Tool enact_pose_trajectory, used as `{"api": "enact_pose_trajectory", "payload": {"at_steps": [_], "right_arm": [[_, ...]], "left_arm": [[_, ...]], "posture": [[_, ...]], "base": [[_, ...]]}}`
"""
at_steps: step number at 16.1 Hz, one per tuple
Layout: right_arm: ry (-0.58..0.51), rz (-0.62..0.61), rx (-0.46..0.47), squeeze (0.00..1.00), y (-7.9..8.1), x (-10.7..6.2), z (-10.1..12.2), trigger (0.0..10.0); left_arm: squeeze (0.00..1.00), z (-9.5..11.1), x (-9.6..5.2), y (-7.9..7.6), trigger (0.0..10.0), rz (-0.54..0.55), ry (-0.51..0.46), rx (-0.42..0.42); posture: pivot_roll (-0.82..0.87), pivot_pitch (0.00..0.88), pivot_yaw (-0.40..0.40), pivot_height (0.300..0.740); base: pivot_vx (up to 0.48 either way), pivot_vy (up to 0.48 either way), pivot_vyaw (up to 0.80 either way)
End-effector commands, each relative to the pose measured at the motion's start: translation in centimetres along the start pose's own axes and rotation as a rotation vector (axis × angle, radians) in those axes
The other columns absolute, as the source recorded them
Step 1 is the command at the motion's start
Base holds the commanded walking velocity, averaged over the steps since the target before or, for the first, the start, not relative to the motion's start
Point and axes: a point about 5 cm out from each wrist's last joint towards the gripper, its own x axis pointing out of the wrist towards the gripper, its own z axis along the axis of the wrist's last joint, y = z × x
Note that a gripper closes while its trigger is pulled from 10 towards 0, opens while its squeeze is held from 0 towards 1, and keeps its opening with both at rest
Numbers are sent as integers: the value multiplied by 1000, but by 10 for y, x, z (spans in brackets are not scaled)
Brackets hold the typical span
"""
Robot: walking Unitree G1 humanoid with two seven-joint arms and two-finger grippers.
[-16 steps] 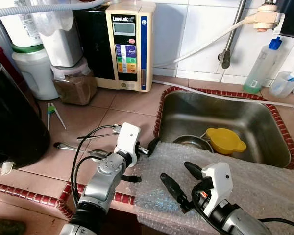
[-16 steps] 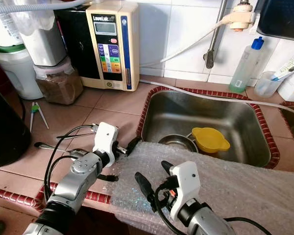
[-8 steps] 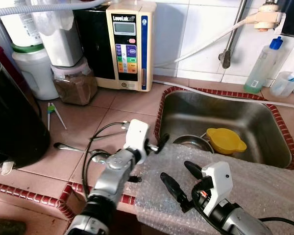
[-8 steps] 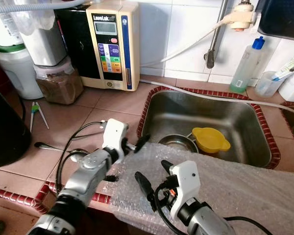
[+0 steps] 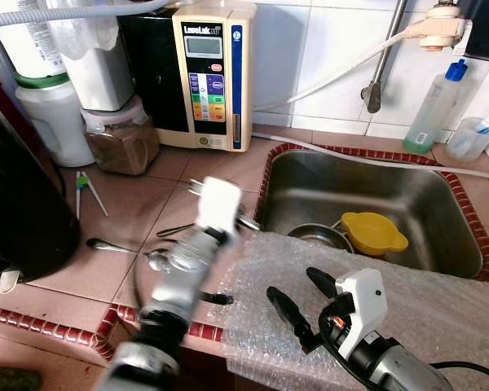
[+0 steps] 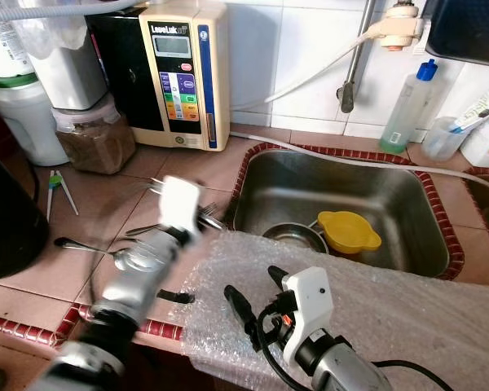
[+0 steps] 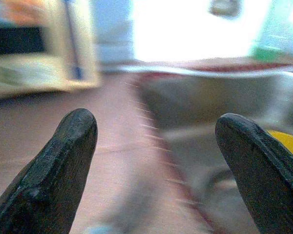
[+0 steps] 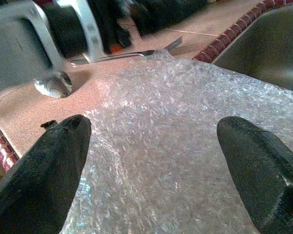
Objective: Kitchen organization
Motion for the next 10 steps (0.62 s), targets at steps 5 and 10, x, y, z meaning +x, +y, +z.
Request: {"api": "enact_pose_trajectory", "payload": {"at_steps": [5,10], "right_arm": [[-11,4,-12,0,0,0,4,10000],[-13,-2,-11,0,1,1,4,10000]], "left_arm": [[1000,-10,-6,8,10000,-4,43,94],[1000,-18,-7,-13,10000,-62,49,81]], "posture": [[9,52,42,740],[1,52,47,740]], "base": [[0,0,0],[0,0,0]]}}
